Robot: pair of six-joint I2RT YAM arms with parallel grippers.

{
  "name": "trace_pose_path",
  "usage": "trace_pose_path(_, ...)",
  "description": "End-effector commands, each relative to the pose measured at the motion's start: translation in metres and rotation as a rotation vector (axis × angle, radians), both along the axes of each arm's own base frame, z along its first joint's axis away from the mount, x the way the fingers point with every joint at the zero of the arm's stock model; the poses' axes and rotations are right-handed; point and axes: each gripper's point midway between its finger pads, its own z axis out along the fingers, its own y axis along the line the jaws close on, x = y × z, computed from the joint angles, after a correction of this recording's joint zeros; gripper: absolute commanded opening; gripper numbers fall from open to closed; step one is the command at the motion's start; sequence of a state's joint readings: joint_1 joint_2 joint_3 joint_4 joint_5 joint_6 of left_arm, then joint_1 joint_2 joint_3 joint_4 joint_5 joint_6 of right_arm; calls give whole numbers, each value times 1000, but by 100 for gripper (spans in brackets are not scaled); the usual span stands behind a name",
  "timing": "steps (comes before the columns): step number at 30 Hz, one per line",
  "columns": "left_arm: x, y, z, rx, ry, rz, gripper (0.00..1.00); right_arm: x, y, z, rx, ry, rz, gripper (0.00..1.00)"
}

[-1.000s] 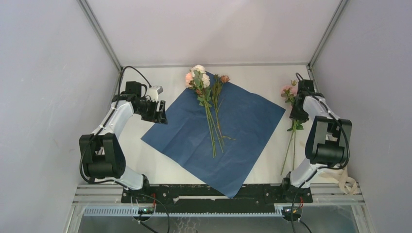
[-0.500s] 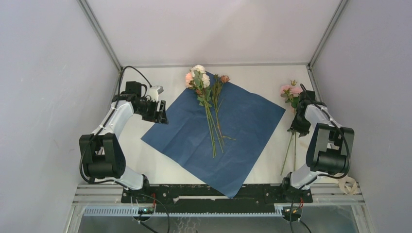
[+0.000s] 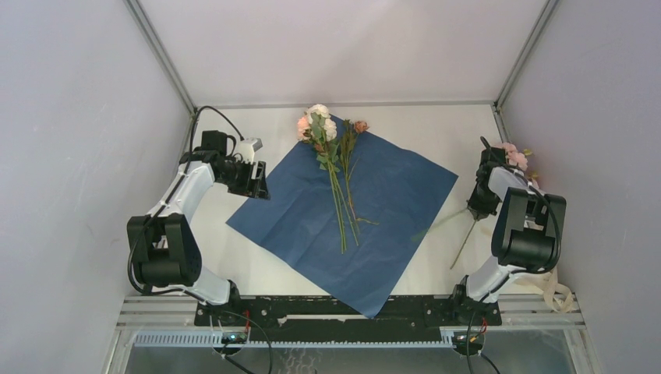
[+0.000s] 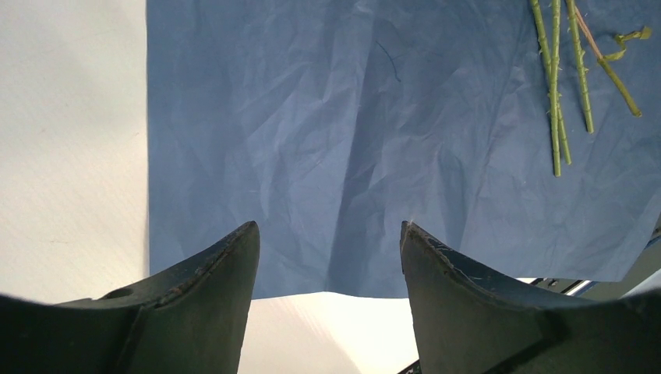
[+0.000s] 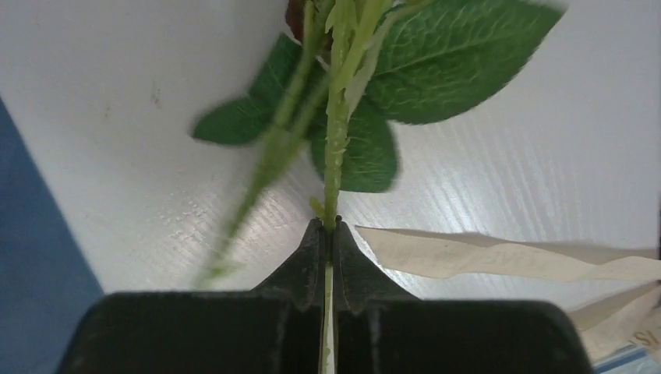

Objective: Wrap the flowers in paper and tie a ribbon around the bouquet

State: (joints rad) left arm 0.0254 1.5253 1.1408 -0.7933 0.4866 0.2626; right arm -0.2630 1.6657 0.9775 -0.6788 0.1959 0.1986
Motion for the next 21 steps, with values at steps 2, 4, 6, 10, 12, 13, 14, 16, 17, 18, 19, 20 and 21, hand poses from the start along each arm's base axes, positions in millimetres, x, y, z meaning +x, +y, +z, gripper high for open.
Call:
trace_pose_path(2,-6,-5,3,-27,-13,-27,72,13,-26,40,-218,-101,3,0)
trace_pose_path(4,-6,-6,3,-28,-13,-27,72,15,-34,60,-301,-144,-10,0)
trace_pose_path(6,-6,-6,3,-26,-15,-28,71,17,-41,84,-387,-197,-23,0)
trace_pose_path(10,-6,-5,6,-25,-23,-29,72,17,-48,151,-550,-345,-60,0)
trace_pose_path(12,-6,-5,6,-25,-23,-26,72,17,-45,188,-584,-459,-79,0)
trace_pose_path(13,-6,-5,6,-25,-24,-28,72,20,-37,208,-587,-539,-69,0)
trace_pose_path(14,-6,-6,6,-26,-22,-28,72,25,-27,227,-577,-626,-51,0)
trace_pose_path(16,-6,-5,5,-25,-20,-27,72,41,10,263,-486,-832,47,0)
trace_pose_path(17,-6,-5,5,-24,-20,-25,72,54,43,276,-377,-932,151,0)
trace_pose_path(18,-6,-5,5,-24,-20,-24,71,63,74,286,-279,-1004,233,0)
trace_pose_path(19,-6,-5,5,-23,-18,-26,72,71,103,291,-179,-1049,303,0)
trace_pose_path(20,-6,-4,4,-21,-16,-23,72,79,137,291,-70,-1068,376,0)
trace_pose_path(21,-6,-5,4,-20,-15,-23,72,86,170,288,34,-1073,438,0)
